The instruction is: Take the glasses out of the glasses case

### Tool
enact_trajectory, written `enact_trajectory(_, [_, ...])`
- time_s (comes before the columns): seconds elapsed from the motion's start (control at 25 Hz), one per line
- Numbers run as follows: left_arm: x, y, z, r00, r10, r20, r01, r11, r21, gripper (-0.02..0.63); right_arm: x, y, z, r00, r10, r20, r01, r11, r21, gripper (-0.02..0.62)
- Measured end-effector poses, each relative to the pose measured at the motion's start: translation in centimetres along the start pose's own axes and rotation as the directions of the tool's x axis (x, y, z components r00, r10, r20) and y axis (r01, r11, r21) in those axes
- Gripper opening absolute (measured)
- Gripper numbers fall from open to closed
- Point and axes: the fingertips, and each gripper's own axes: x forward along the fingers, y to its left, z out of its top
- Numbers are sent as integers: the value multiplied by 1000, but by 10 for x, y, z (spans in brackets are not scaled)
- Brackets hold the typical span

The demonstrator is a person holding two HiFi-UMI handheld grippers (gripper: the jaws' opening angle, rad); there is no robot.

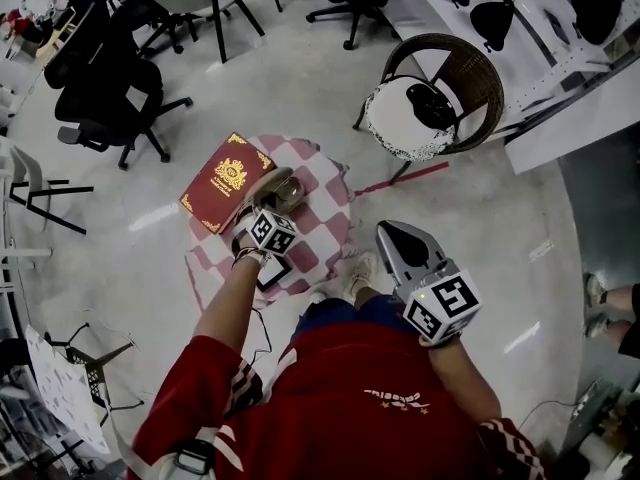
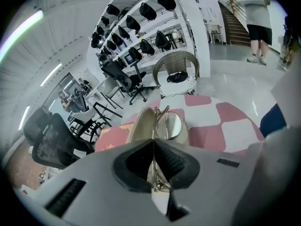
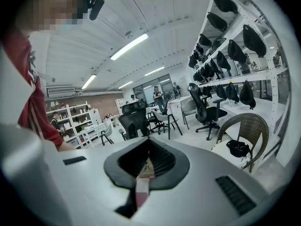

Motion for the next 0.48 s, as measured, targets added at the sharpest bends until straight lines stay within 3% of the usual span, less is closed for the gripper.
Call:
enact_trajectory(0.2, [-28,6,15,997,19,68,-17,1000,-24,21,-7,10,3,1000,-11,11,11,1000,3,13])
enact_trajectory(0.48, [-86,22,32,979,45,197,-20,992,-128,21,-15,32,5,999,-17,36,17,1000,-5,14])
